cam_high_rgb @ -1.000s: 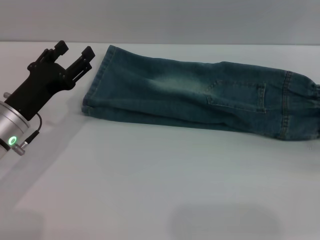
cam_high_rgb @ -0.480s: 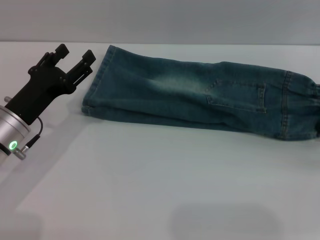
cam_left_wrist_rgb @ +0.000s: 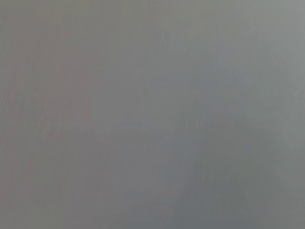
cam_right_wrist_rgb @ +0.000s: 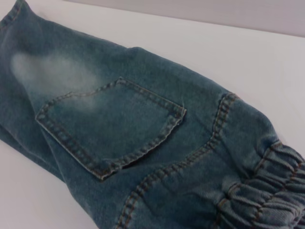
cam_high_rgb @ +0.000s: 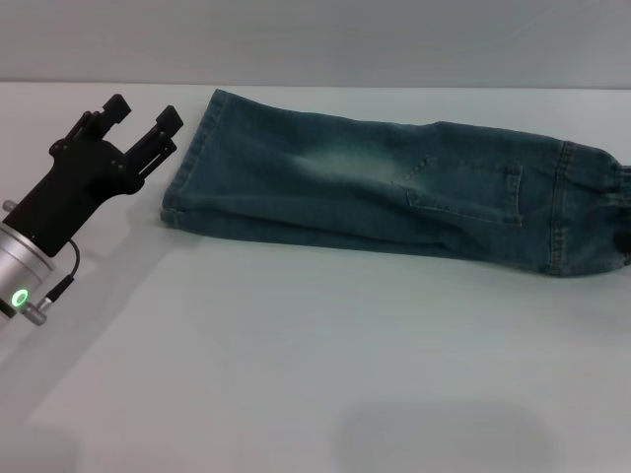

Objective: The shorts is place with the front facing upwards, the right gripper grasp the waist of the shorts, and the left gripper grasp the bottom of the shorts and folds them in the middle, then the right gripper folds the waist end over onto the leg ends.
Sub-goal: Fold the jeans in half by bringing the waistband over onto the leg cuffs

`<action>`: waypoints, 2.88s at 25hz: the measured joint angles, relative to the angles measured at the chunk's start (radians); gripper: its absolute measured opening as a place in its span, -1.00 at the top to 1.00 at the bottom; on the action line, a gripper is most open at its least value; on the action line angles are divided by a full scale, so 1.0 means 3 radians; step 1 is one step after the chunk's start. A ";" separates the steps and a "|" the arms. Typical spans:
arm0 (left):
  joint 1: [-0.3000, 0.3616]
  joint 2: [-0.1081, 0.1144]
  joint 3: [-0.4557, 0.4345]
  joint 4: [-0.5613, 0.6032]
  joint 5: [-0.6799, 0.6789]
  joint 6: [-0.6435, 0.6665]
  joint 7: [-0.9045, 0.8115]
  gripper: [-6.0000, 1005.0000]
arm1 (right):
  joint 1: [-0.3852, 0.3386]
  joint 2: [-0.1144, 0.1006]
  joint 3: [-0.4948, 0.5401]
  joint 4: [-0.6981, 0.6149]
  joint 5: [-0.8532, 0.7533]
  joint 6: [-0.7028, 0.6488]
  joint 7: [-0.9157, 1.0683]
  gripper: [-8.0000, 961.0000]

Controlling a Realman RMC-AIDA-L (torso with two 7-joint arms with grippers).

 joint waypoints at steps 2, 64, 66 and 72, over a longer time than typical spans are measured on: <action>0.0012 0.0000 0.0000 0.0000 0.0000 0.0006 0.0000 -0.63 | -0.0003 0.0018 0.0001 0.0000 0.0001 0.0018 -0.0018 -0.13; -0.0354 -0.0047 -0.0030 0.1351 0.1035 -0.1589 0.1739 -0.54 | -0.0560 0.0251 0.0567 -0.1323 0.0248 -0.2579 -0.0897 0.83; -0.0348 -0.0054 -0.0031 0.1400 0.1035 -0.1752 0.1826 -0.51 | -0.0559 0.0260 0.0478 -0.1312 0.0284 -0.2583 -0.0927 0.83; -0.0340 -0.0057 -0.0031 0.1501 0.1037 -0.2025 0.1890 -0.36 | -0.0536 0.0244 0.0349 -0.1236 0.0400 -0.2601 -0.0984 0.83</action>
